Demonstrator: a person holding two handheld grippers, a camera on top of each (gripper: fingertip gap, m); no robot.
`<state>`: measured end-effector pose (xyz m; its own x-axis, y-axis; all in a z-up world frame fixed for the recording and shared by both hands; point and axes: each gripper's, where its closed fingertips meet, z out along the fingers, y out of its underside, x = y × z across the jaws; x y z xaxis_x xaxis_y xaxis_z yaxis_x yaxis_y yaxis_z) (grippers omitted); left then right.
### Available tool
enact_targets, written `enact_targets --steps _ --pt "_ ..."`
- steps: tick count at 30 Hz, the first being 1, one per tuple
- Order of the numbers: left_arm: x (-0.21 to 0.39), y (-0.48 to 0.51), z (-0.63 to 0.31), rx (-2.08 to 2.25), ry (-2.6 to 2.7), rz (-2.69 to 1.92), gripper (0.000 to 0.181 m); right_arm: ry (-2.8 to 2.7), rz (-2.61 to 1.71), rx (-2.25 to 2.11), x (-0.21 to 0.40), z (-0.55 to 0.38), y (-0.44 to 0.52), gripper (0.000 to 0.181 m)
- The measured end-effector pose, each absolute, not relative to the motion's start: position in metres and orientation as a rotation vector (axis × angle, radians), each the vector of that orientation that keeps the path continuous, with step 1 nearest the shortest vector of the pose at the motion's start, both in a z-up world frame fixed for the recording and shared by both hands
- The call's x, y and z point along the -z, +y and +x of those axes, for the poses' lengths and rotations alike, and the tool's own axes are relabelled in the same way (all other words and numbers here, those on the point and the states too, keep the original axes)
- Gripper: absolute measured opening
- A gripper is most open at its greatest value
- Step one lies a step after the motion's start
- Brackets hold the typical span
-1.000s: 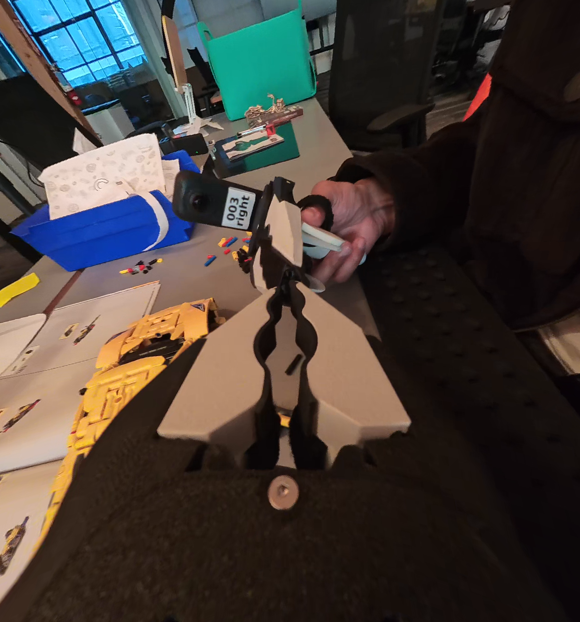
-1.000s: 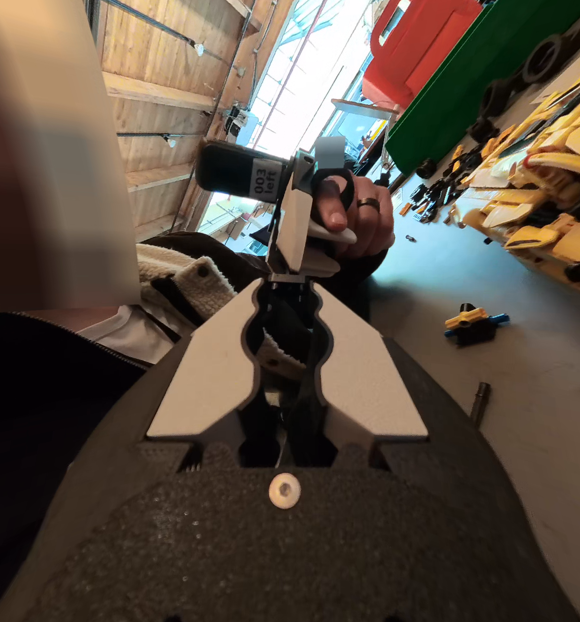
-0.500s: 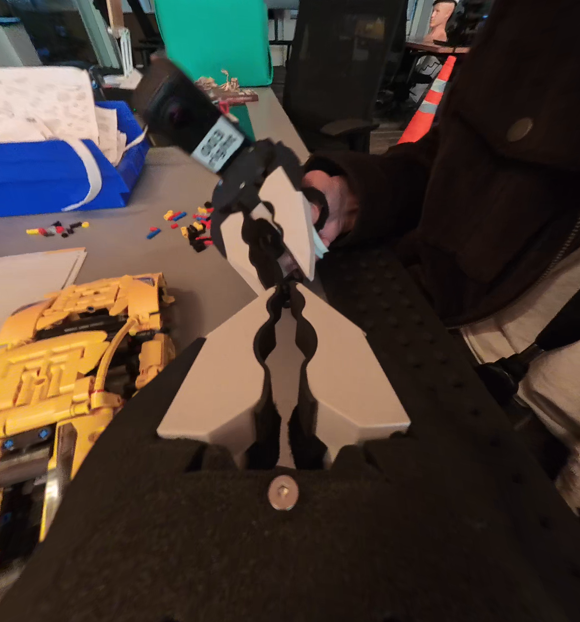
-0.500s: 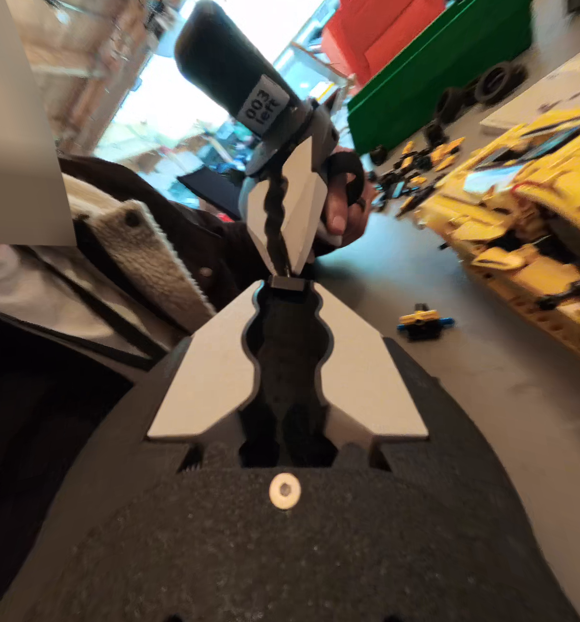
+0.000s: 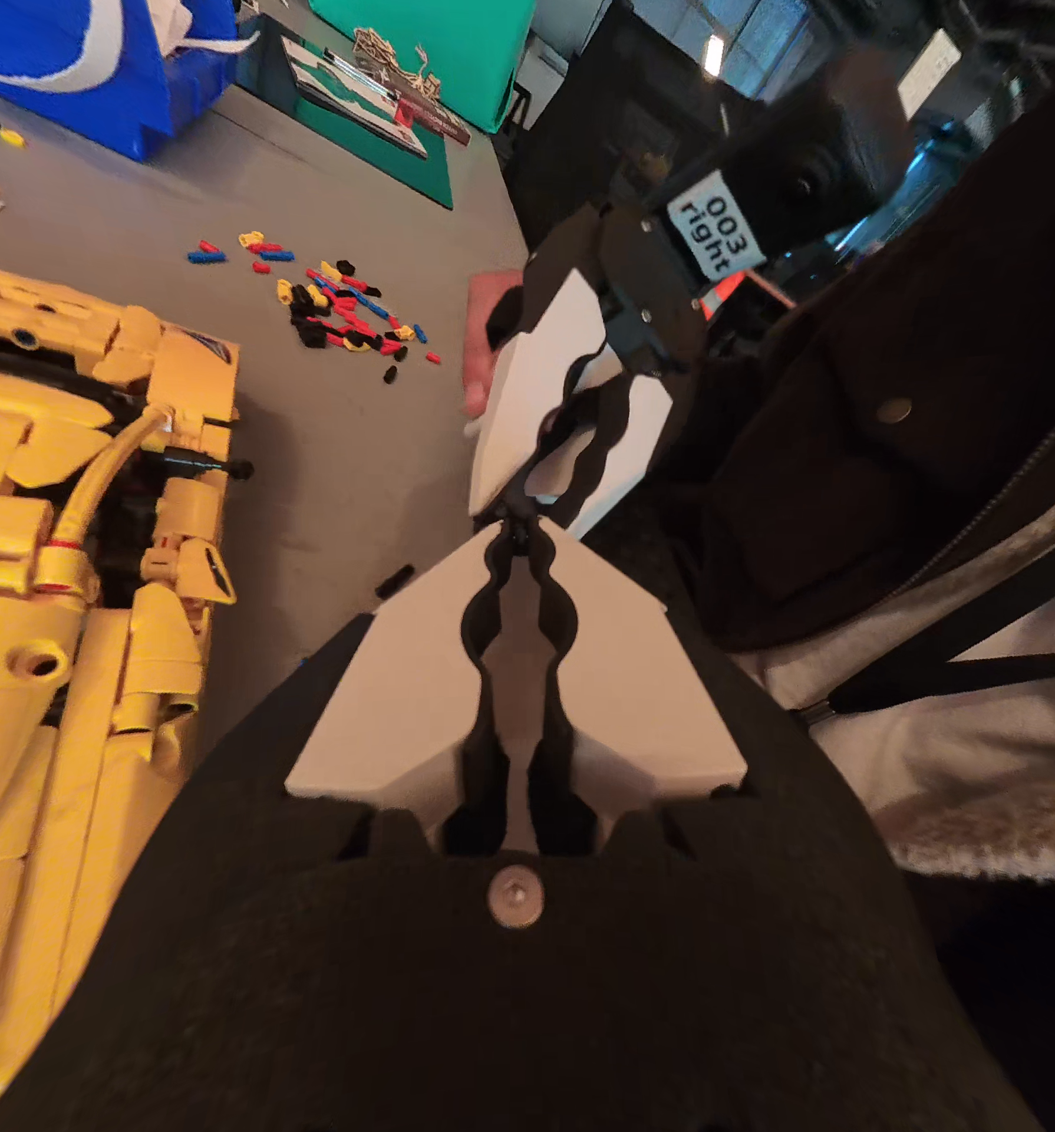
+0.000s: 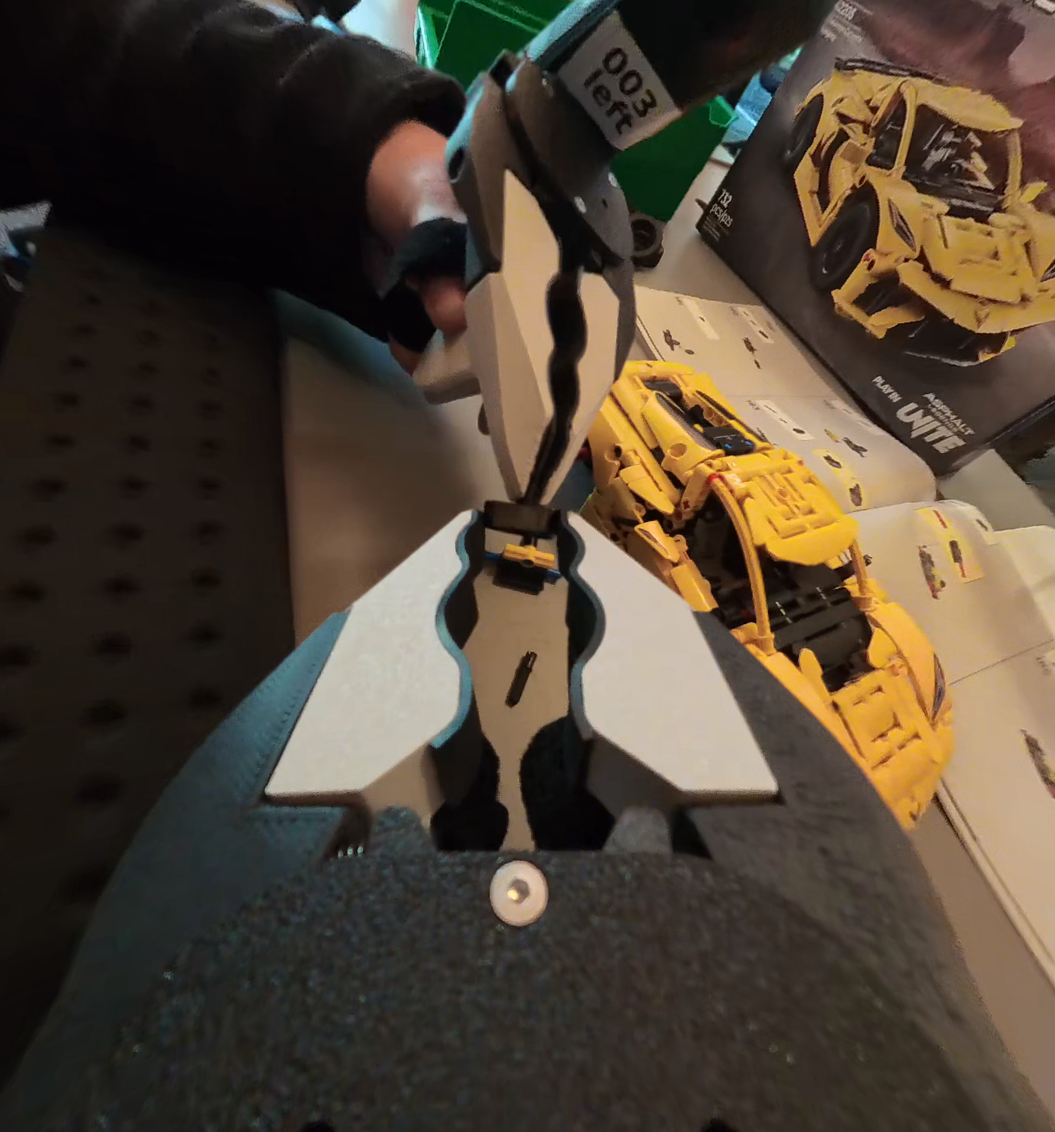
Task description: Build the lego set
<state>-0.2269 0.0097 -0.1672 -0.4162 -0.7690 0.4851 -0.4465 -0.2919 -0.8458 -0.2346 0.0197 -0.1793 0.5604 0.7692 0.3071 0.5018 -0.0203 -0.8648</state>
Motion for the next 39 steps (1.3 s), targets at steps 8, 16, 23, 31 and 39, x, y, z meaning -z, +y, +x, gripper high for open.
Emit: enact_targets --steps 8,16,23,31,39 --pt "0.180 0.018 -0.223 1.641 1.700 -1.585 0.004 -1.112 -1.711 -0.126 0.192 -0.230 0.029 0.022" --pt "0.159 0.023 -0.223 1.729 1.605 -1.506 0.018 -1.002 -1.648 -0.169 0.172 -0.224 0.033 0.022" --pt "0.126 0.033 -0.224 2.134 1.299 -1.525 0.028 -0.964 -1.414 -0.136 0.139 -0.224 0.031 0.022" --pt "0.096 0.019 -0.227 2.673 1.032 -1.436 0.025 -0.884 -1.200 -0.381 0.101 -0.233 0.011 0.021" --pt "0.089 -0.004 -0.234 2.868 1.087 -1.359 0.017 -0.909 -1.152 -0.485 0.098 -0.241 0.002 0.021"
